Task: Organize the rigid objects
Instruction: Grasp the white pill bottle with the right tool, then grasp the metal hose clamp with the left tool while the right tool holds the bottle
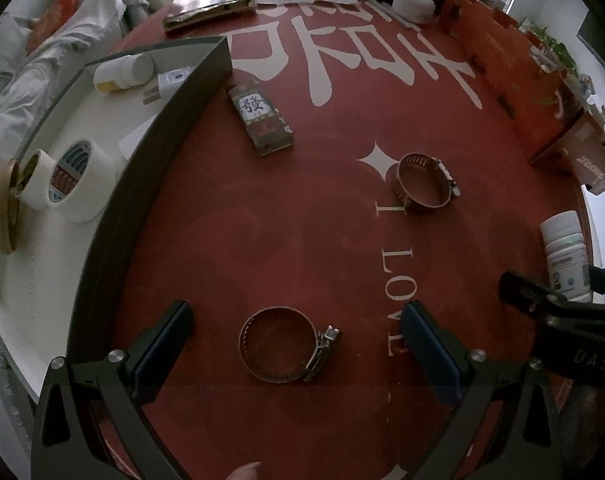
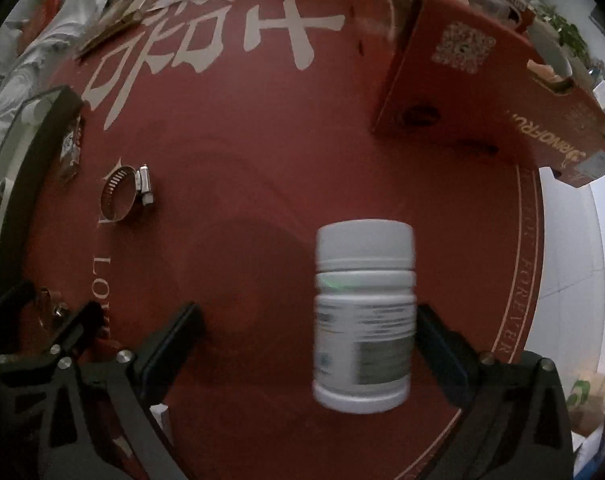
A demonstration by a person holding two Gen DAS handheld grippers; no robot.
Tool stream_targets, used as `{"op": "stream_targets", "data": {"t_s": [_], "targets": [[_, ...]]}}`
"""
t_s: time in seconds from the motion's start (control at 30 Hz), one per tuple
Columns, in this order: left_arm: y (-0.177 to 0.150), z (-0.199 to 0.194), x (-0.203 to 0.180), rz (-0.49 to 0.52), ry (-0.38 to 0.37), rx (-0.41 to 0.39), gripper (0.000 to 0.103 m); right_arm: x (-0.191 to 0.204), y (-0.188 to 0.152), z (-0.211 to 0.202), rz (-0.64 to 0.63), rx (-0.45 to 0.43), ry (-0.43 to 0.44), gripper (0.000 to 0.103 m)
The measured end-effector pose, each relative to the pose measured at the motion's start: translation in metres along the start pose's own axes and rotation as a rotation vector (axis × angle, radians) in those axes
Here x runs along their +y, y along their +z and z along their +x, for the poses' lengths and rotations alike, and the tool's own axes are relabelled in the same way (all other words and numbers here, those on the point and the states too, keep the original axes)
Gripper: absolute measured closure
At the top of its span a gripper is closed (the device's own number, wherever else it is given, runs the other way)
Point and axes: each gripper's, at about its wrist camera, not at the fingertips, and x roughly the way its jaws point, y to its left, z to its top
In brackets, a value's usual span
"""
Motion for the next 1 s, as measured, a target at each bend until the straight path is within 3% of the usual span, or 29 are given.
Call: {"op": "stream_targets", "data": {"t_s": [0.2, 0.83, 1.0], "targets": [[-0.001, 0.0, -0.001, -0.015, 0.004, 0.031, 0.0, -0.001, 0.0, -0.002, 0.007, -0.008, 0.001, 0.0], [-0.007, 0.001, 0.001, -0.034, 0.016, 0.011, 0.0, -0.001, -0.009, -0.005, -0.013, -0.029, 0.004, 0.0], [-0.001, 0.004, 0.001, -0.024, 0.012, 0.054, 0.001, -0.001, -0.006, -0.003, -0.021, -0.009, 0.004, 0.0]]}}
